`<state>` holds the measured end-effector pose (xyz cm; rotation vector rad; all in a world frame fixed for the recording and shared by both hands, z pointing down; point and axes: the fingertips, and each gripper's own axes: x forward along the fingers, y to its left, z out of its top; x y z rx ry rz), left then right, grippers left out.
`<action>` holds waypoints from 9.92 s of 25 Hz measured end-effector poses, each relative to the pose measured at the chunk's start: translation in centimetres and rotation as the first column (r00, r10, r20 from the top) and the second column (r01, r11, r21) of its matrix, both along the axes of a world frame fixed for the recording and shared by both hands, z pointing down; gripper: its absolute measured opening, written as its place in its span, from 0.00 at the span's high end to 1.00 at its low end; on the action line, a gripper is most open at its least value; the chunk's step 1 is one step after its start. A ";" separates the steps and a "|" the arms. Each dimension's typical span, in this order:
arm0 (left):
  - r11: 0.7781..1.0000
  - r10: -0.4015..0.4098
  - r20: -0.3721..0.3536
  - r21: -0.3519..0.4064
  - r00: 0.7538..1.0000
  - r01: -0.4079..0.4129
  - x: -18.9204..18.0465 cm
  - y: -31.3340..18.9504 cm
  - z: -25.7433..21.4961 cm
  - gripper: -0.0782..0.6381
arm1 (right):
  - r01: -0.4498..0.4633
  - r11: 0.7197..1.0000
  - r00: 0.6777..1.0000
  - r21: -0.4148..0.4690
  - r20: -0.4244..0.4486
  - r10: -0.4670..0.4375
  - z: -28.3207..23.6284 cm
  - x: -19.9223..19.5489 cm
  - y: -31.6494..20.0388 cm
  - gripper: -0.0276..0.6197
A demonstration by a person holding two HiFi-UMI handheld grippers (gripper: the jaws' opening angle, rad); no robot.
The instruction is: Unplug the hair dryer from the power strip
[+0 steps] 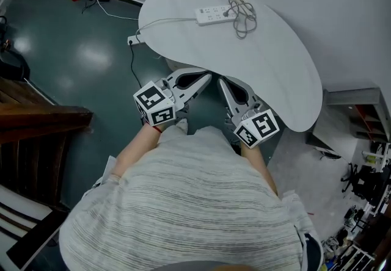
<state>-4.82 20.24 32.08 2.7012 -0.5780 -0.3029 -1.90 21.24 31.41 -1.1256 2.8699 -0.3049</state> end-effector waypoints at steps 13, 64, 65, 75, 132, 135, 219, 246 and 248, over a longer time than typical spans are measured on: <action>1.000 -0.012 -0.016 -0.016 1.000 0.012 -0.6 -4.7 0.6 0.89 | 0.006 1.000 1.000 -0.010 -0.020 -0.007 0.6 -0.7 -5.0 0.92; 0.989 0.063 0.644 0.065 0.763 -0.136 9.5 -33.9 14.0 0.45 | -0.119 0.977 0.990 -0.175 -0.090 0.105 8.0 10.1 -29.9 0.92; 0.988 0.069 0.661 0.059 0.747 -0.144 9.6 -34.1 14.6 0.43 | -0.126 0.976 0.990 -0.180 -0.093 0.110 8.2 10.2 -30.0 0.92; 0.979 0.148 0.832 -0.048 0.534 -0.196 9.3 -36.2 21.8 0.34 | -0.190 0.957 0.980 -0.218 -0.100 0.172 9.7 10.4 -30.6 0.92; 0.879 0.339 0.897 -0.196 0.282 -0.434 12.1 -27.7 29.4 0.28 | -0.234 0.788 0.865 -0.570 -0.493 -0.099 22.1 9.8 -26.9 0.91; 0.880 0.339 0.897 -0.194 0.286 -0.433 12.2 -27.8 29.4 0.28 | -0.240 0.787 0.834 -0.568 -0.536 -0.132 23.5 9.8 -27.5 0.91; 0.843 0.365 0.912 -0.239 0.186 -0.481 12.7 -25.5 30.4 0.26 | -0.310 0.709 0.690 -0.634 -0.663 -0.291 25.5 9.2 -26.2 0.87; 0.838 0.335 0.928 -0.215 0.163 -0.501 12.6 -25.0 30.8 0.25 | -0.314 0.704 0.700 -0.637 -0.657 -0.282 24.8 9.3 -25.1 0.90; 0.839 0.336 0.928 -0.215 0.163 -0.500 12.6 -25.0 30.8 0.25 | -0.303 0.711 0.704 -0.634 -0.652 -0.281 24.9 9.3 -25.4 0.90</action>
